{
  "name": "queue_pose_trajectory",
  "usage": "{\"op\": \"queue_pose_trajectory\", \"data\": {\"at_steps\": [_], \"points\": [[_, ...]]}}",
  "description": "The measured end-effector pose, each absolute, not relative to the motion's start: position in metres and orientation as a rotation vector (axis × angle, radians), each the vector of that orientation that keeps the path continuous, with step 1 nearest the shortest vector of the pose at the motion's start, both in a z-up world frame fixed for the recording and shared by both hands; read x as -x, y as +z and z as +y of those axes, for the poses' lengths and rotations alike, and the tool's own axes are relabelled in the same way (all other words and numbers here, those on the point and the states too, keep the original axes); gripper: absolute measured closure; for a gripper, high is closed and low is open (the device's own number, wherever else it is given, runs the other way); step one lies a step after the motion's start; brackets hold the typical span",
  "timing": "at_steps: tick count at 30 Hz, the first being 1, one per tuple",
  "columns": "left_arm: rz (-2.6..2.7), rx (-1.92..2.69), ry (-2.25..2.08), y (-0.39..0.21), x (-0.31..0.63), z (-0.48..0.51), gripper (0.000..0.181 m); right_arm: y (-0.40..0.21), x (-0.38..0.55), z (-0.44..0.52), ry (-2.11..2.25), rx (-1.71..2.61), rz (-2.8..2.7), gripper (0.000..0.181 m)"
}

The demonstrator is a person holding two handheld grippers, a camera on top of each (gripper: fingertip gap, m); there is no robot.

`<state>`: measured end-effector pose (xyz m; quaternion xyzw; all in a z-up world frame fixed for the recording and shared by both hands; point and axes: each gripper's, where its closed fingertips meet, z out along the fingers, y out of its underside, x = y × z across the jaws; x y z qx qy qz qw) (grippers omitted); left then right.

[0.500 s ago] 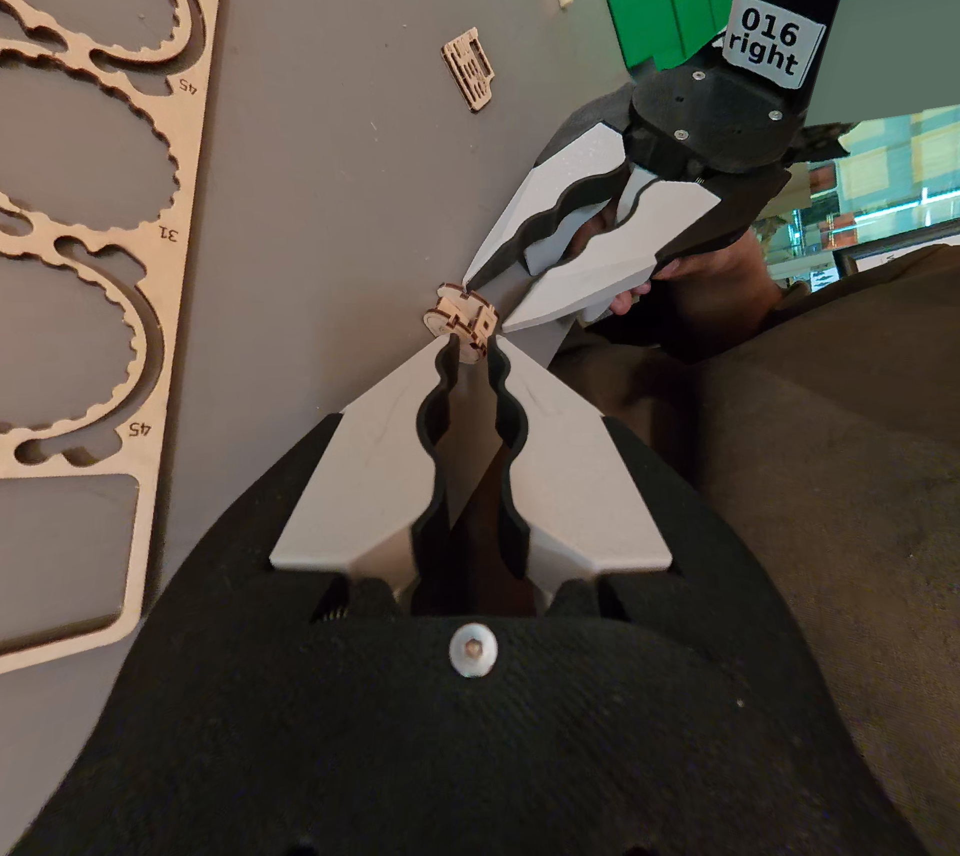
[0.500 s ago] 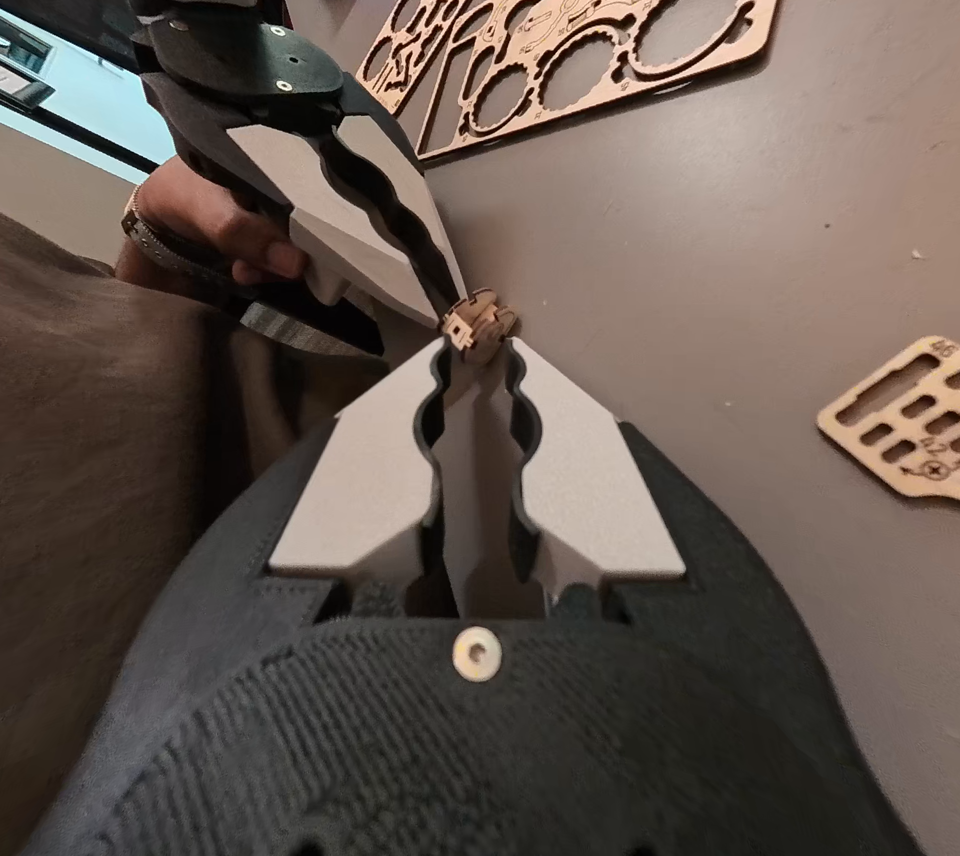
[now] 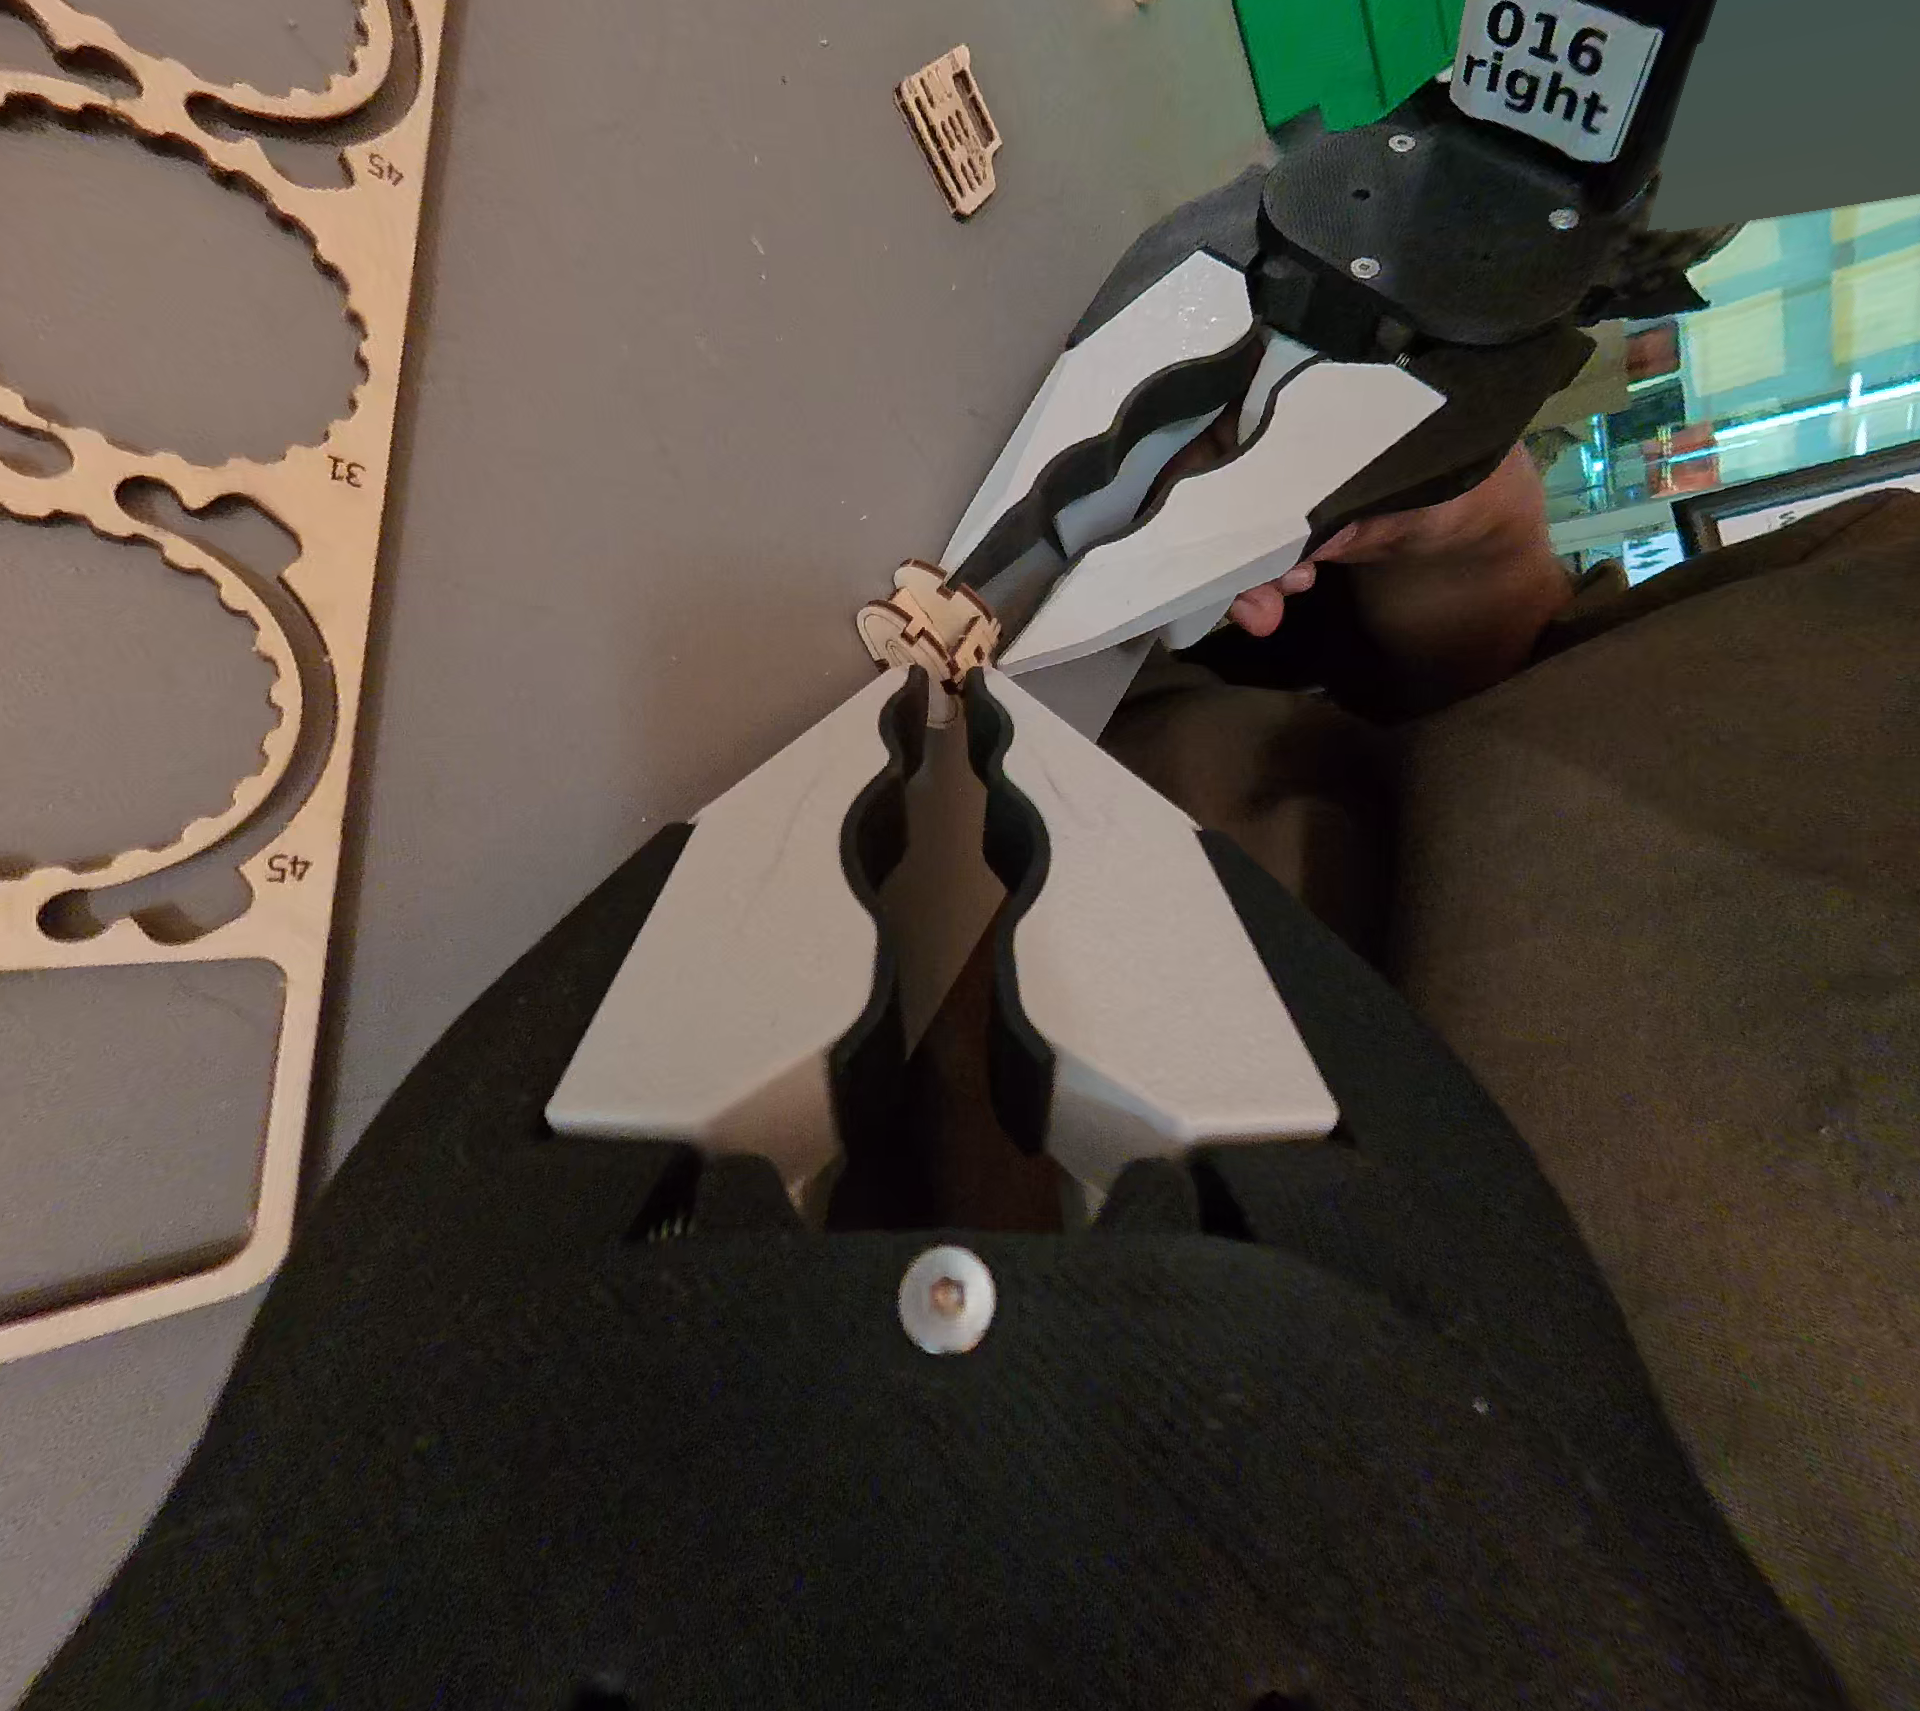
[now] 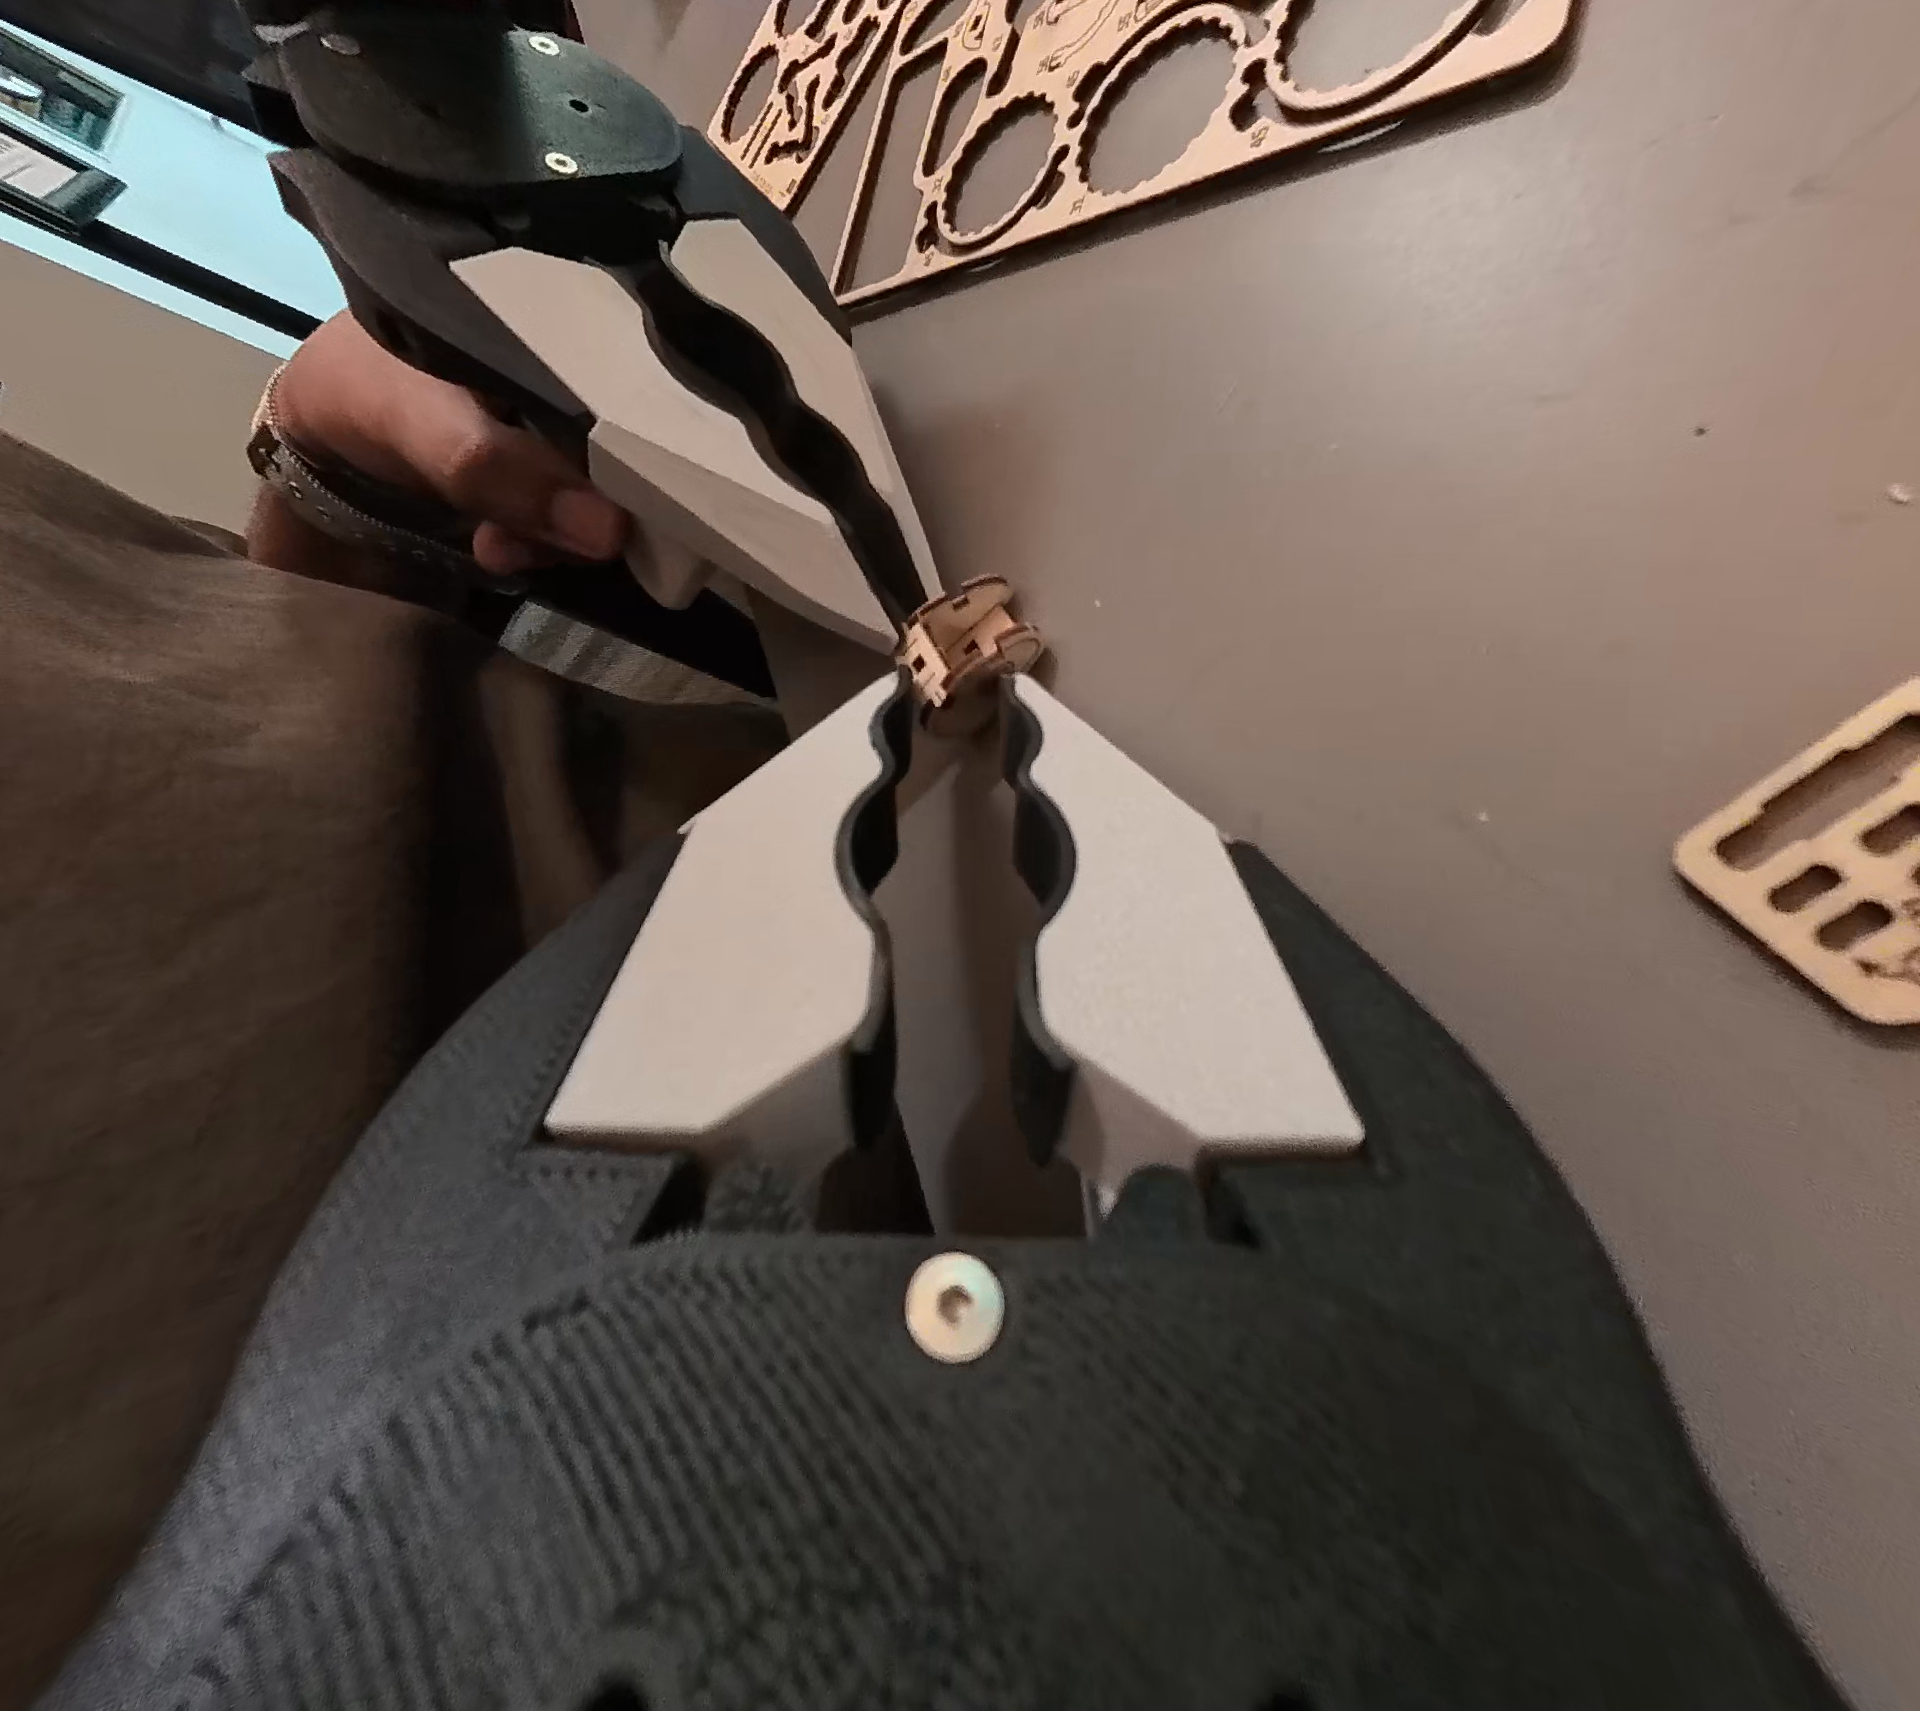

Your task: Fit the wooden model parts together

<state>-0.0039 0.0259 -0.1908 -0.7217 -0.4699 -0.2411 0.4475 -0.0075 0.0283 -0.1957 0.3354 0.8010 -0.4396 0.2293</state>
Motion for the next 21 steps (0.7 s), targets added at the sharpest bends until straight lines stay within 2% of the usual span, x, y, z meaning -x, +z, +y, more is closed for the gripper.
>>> {"op": "queue_pose_trajectory", "data": {"at_steps": [21], "points": [[-1.183,1.851,-0.536,-0.1934,0.0033,0.0245,0.169,-0.1962,0.0055,0.0286,-1.194,-0.931,2.203,0.167]]}}
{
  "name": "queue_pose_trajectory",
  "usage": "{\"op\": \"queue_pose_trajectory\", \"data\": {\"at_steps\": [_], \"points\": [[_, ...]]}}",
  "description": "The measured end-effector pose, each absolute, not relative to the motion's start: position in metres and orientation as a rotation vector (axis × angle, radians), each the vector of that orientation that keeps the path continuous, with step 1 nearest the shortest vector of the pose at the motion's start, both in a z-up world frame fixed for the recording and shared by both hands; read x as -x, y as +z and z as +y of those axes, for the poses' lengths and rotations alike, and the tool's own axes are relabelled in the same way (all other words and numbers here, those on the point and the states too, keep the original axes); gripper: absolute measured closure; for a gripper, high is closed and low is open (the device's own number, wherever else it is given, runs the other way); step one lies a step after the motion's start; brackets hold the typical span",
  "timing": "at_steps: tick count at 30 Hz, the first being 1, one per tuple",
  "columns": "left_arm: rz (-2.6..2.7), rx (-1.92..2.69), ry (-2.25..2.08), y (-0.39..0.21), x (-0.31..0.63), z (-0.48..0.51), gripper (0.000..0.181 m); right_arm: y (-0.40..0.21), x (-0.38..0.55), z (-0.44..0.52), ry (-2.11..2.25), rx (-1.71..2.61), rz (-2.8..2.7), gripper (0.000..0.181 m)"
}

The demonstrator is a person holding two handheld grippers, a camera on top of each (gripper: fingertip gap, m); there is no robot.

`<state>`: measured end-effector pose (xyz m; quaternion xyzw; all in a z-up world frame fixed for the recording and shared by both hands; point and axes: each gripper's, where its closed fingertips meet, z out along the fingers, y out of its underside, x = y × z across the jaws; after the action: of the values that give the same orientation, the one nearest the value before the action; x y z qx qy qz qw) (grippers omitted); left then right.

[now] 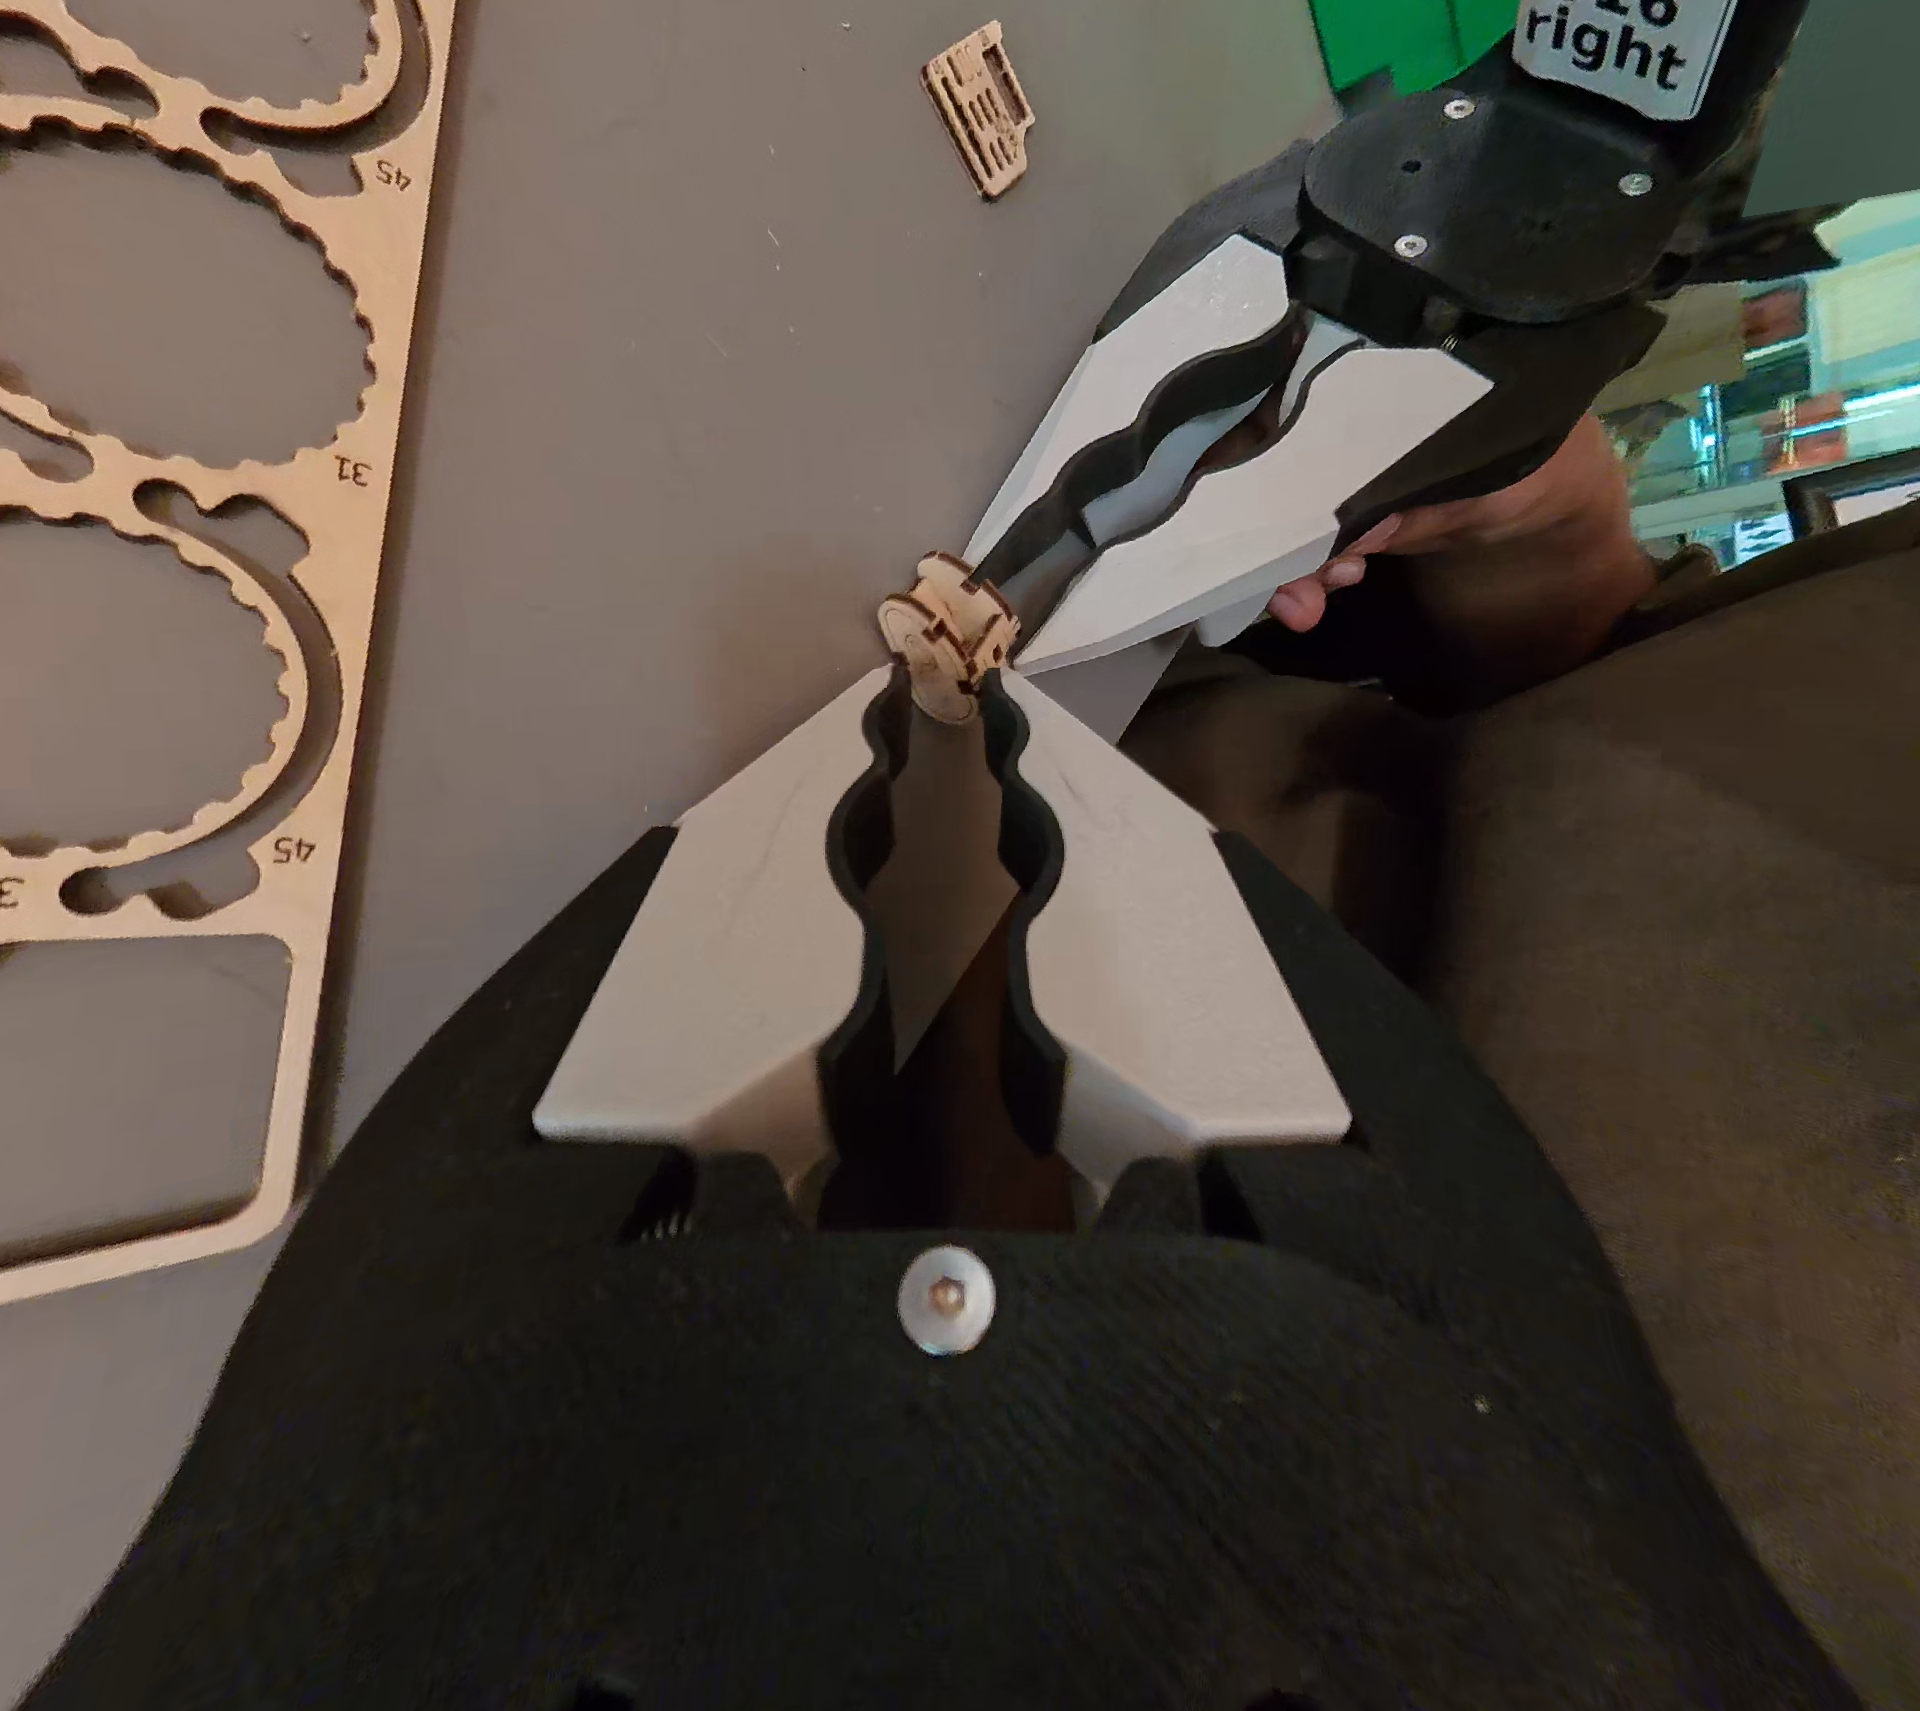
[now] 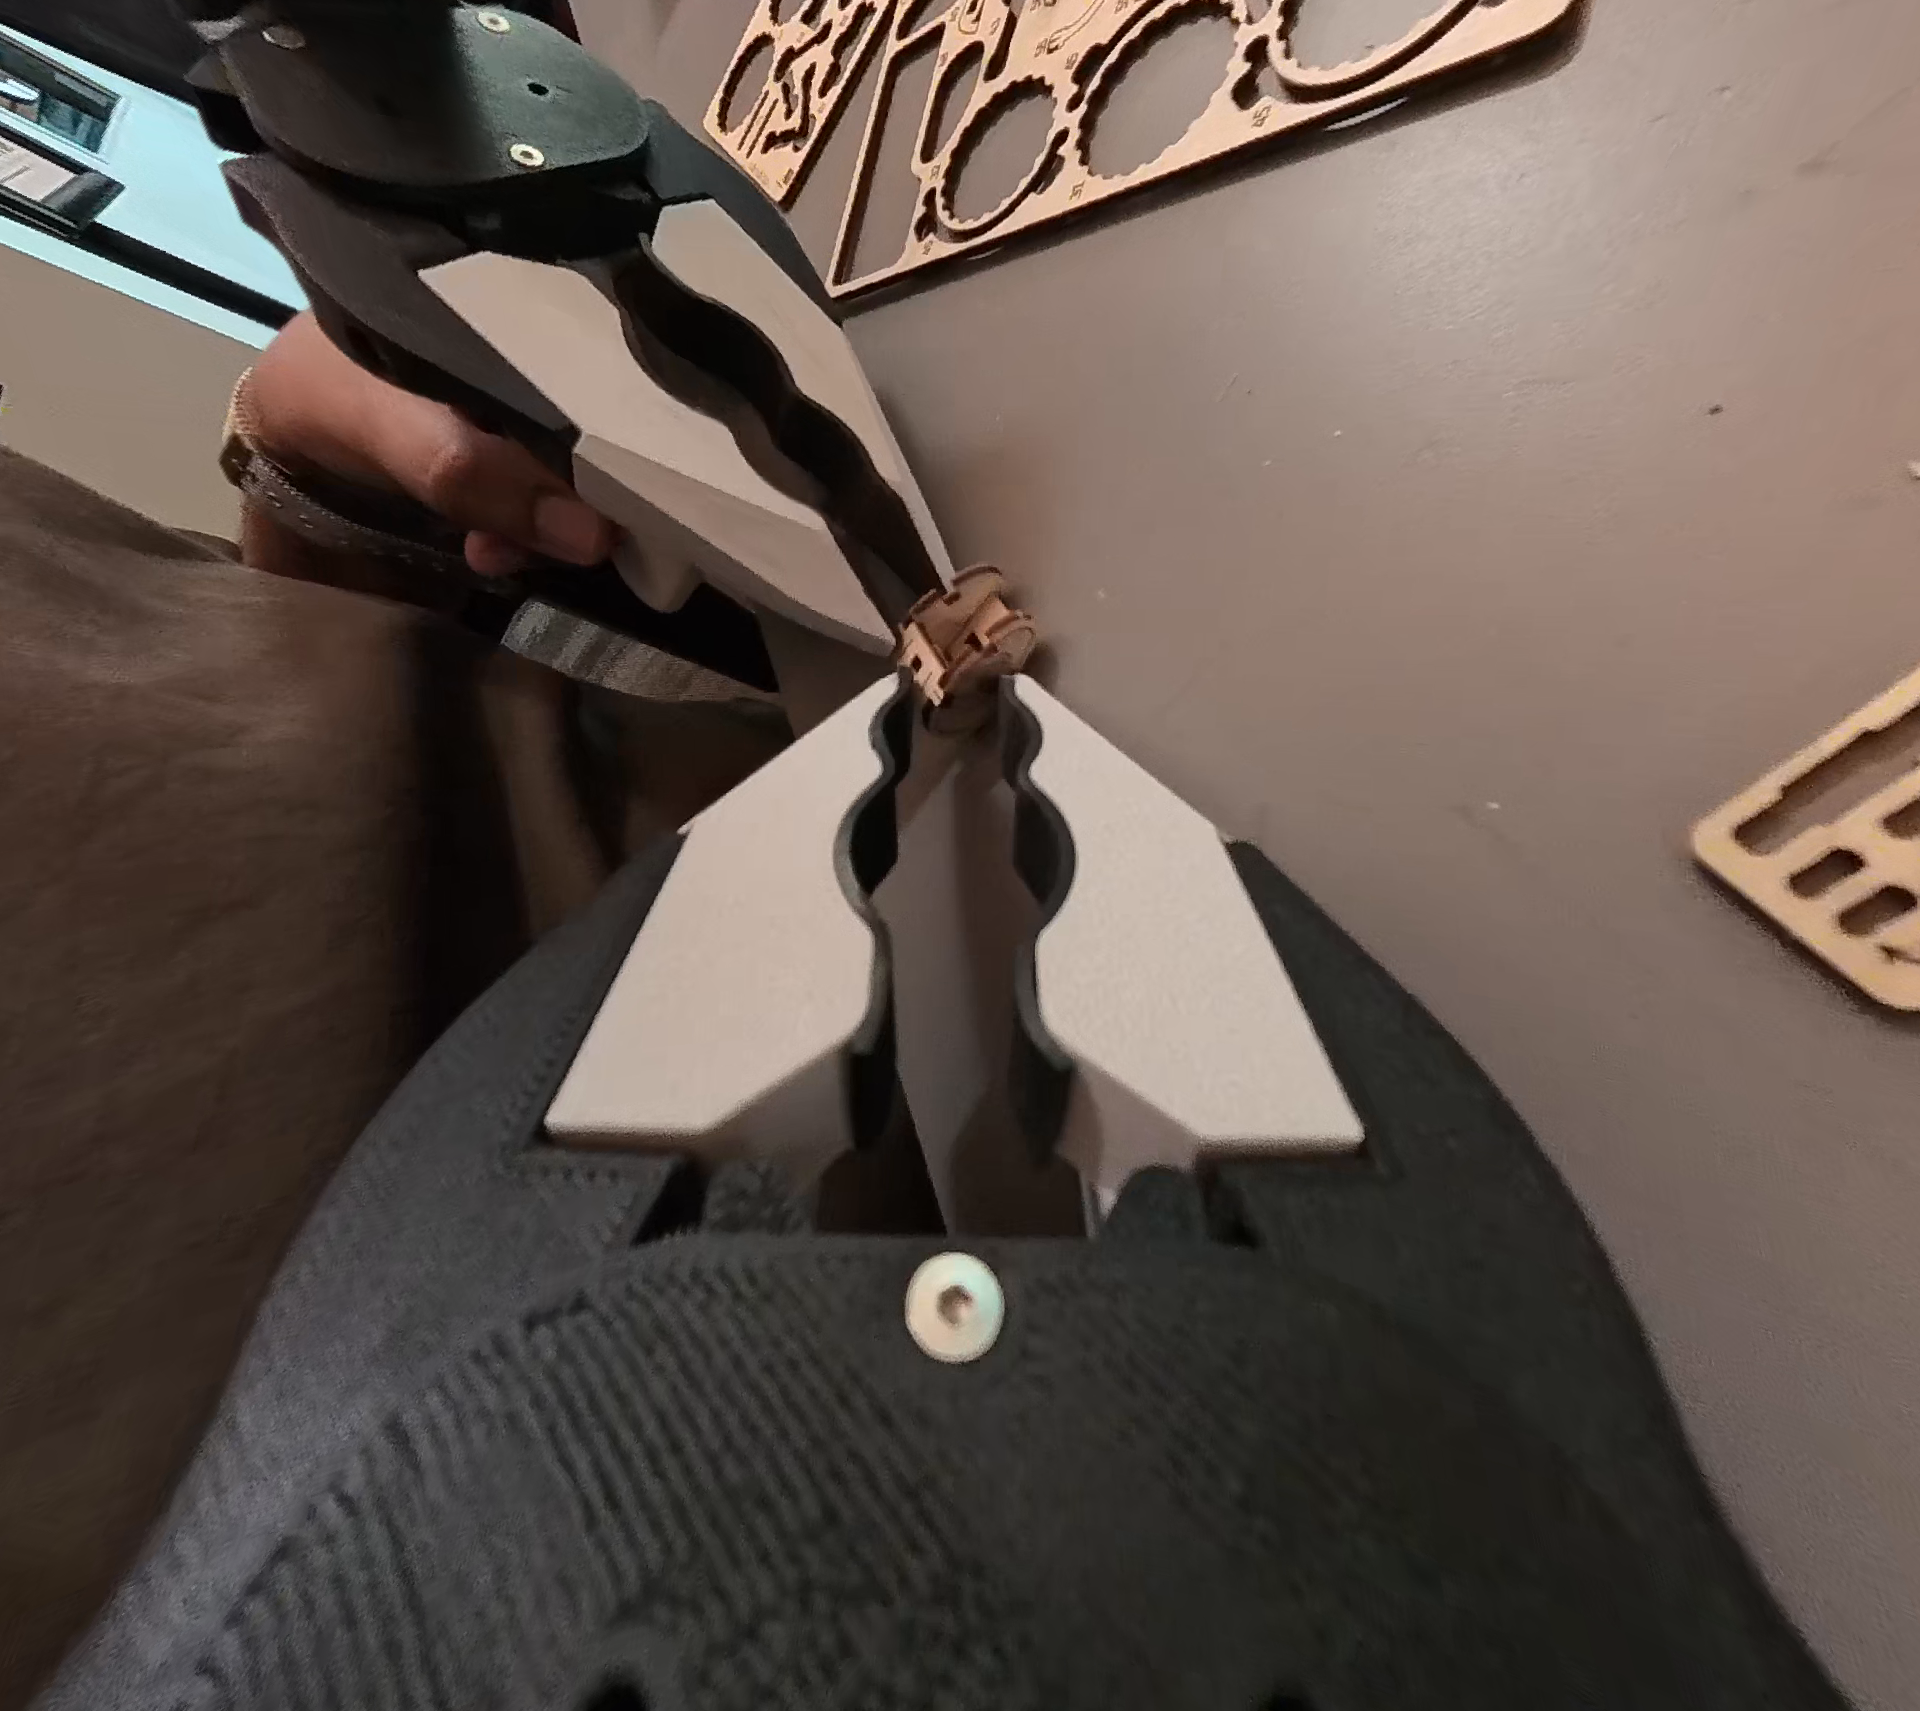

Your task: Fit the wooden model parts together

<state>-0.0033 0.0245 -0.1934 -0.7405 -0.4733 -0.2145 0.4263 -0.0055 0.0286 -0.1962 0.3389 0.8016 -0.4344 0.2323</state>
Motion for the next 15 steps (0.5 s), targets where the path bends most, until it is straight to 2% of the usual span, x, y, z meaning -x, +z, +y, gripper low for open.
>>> {"op": "queue_pose_trajectory", "data": {"at_steps": [15], "points": [[-1.168,1.849,-0.557,-0.1931,0.0020,0.0267,0.173,-0.1966,0.0053,0.0284,-1.212,-0.897,2.242,0.168]]}}
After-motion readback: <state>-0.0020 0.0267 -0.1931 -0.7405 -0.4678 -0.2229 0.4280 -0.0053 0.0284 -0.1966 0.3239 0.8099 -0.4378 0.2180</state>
